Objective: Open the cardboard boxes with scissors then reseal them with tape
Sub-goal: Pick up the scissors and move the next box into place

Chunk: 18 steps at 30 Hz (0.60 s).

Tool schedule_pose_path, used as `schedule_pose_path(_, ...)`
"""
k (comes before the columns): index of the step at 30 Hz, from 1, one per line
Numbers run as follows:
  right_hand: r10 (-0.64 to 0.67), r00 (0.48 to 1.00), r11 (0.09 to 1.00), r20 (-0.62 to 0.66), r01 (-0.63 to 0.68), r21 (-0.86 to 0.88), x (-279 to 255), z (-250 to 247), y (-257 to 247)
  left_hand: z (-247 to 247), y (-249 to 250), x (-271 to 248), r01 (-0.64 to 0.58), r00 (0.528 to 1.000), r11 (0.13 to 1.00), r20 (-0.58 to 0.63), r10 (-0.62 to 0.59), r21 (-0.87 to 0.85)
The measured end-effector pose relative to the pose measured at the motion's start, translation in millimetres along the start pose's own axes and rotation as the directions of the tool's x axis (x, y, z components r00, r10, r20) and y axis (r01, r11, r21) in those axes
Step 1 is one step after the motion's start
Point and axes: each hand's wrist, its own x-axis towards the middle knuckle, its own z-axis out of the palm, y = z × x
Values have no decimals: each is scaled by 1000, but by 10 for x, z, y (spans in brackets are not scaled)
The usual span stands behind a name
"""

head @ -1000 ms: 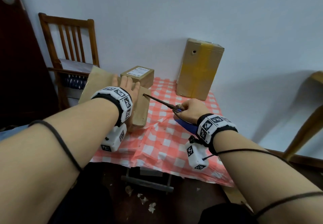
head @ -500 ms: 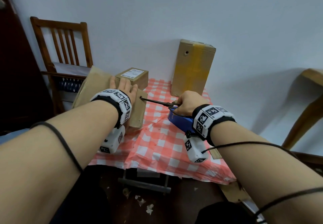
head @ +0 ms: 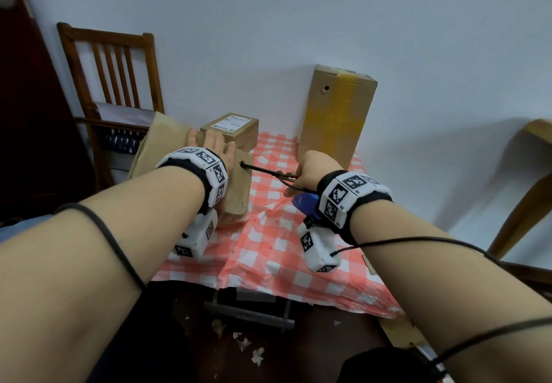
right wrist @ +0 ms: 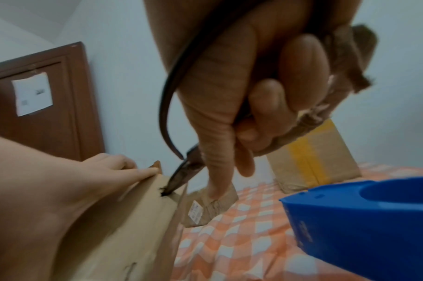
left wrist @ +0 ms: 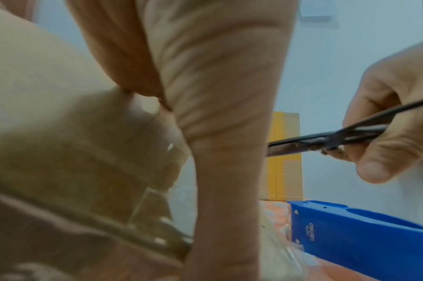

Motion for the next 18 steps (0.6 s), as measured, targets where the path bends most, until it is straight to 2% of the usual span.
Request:
schedule_pose_path(6,20,1000,974,22,-25,223,5,219,204,62,-91,4,-45,999,999,-9,45,-13)
schedule_pose_path(9,24,1000,955,8,-25,296,0,313,228,67,-120,-11,-40,999,999,-8,40,-34)
schedule_pose_path(13,1,1000,920,-24,8,392,-12,395,263,86,-191,-31,-35,997,999,69,36,-12)
schedule_pose_path(18,-10,1000,849,4,7,528,-11,521,234,127,-219,-39,15,999,995,48,-10,-96)
